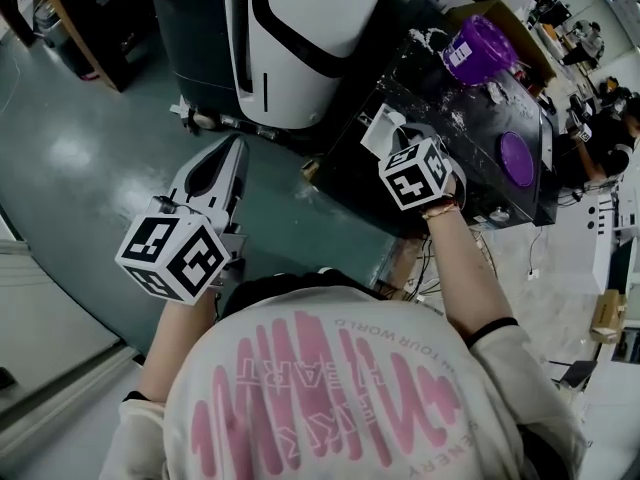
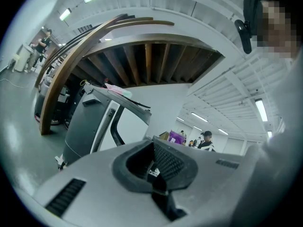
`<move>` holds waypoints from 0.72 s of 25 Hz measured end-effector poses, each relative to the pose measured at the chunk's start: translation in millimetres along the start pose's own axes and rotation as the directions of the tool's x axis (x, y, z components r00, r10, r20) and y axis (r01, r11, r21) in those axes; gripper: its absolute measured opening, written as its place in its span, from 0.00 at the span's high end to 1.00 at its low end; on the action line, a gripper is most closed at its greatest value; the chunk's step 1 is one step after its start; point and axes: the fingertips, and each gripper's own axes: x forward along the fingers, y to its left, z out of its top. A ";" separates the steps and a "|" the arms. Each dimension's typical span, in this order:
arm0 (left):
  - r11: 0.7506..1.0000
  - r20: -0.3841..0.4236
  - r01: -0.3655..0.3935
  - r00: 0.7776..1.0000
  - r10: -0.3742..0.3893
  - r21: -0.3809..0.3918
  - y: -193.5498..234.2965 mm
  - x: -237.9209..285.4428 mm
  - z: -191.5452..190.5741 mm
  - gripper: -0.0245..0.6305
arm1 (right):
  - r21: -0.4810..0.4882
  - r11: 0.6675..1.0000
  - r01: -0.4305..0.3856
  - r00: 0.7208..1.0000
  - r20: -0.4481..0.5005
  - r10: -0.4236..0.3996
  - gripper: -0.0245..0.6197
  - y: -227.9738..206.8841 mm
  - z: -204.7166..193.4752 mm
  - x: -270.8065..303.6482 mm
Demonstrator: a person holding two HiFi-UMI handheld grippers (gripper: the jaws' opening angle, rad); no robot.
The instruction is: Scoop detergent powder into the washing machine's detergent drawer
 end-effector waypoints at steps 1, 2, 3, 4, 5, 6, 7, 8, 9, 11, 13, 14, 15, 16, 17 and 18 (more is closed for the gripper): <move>1.000 -0.002 0.005 1.000 -0.005 0.002 -2.1 1.4 -0.4 0.96 | 0.068 0.998 -0.012 1.000 0.021 0.011 0.95 -0.9 -0.1 -2.4; 1.000 -0.004 0.010 1.000 -0.010 0.005 -4.4 3.2 -0.6 0.96 | 0.132 0.991 -0.022 0.999 0.042 0.017 0.95 -2.0 -0.2 -4.5; 1.000 -0.006 0.017 1.000 -0.017 0.009 -6.9 5.3 -0.8 0.96 | 0.186 0.982 -0.031 0.998 0.064 0.019 0.95 -3.0 -0.2 -6.2; 1.000 -0.009 0.024 1.000 -0.023 0.013 -9.8 7.4 -1.5 0.96 | 0.234 0.971 -0.038 0.996 0.085 0.019 0.95 -3.9 -0.6 -7.6; 0.999 -0.013 0.030 0.999 -0.030 0.017 -12.9 9.4 -2.7 0.96 | 0.277 0.960 -0.046 0.994 0.104 0.018 0.95 -4.6 -1.5 -8.9; 0.999 -0.018 0.038 0.999 -0.038 0.019 -16.2 11.5 -4.3 0.96 | 0.318 0.946 -0.054 0.993 0.121 0.016 0.95 -5.2 -3.1 -10.1; 0.999 -0.024 0.047 0.999 -0.047 0.020 -19.7 13.9 -6.2 0.96 | 0.358 0.931 -0.062 0.990 0.138 0.013 0.95 -5.9 -5.2 -11.6; 0.998 -0.030 0.057 0.998 -0.056 0.019 -23.4 16.7 -8.3 0.96 | 0.398 0.915 -0.070 0.988 0.155 0.008 0.95 -7.0 -7.4 -13.8; 0.998 -0.035 0.067 0.997 -0.066 0.018 -27.3 19.7 -10.4 0.96 | 0.436 0.897 -0.077 0.985 0.173 0.001 0.95 -8.4 -9.6 -16.6; 0.996 -0.046 0.084 0.995 -0.083 0.021 -35.0 25.9 -14.4 0.96 | 0.501 0.860 -0.093 0.978 0.207 -0.015 0.95 -11.5 -13.2 -23.5; 0.995 -0.060 0.096 0.994 -0.095 0.027 -41.4 32.4 -18.0 0.96 | 0.561 0.820 -0.115 0.971 0.239 -0.027 0.95 -13.5 -15.4 -29.4; 0.994 -0.067 0.102 0.993 -0.100 0.027 -44.5 35.7 -20.1 0.96 | 0.590 0.796 -0.134 0.966 0.256 -0.027 0.95 -13.7 -16.3 -31.6; 0.994 -0.076 0.107 0.992 -0.105 0.025 -47.9 39.2 -22.8 0.96 | 0.619 0.769 -0.158 0.962 0.273 -0.022 0.95 -13.7 -17.4 -33.4; 0.993 -0.084 0.113 0.990 -0.111 0.022 -51.9 43.0 -25.9 0.96 | 0.646 0.741 -0.185 0.956 0.291 -0.016 0.95 -14.3 -19.1 -35.2; 0.993 -0.092 0.116 0.989 -0.114 0.021 -56.3 47.2 -29.1 0.96 | 0.671 0.711 -0.210 0.951 0.310 -0.011 0.95 -16.1 -21.2 -37.5; 0.993 -0.097 0.116 0.989 -0.113 0.021 -60.6 51.7 -31.8 0.96 | 0.694 0.681 -0.235 0.944 0.328 -0.008 0.95 -19.2 -23.7 -40.0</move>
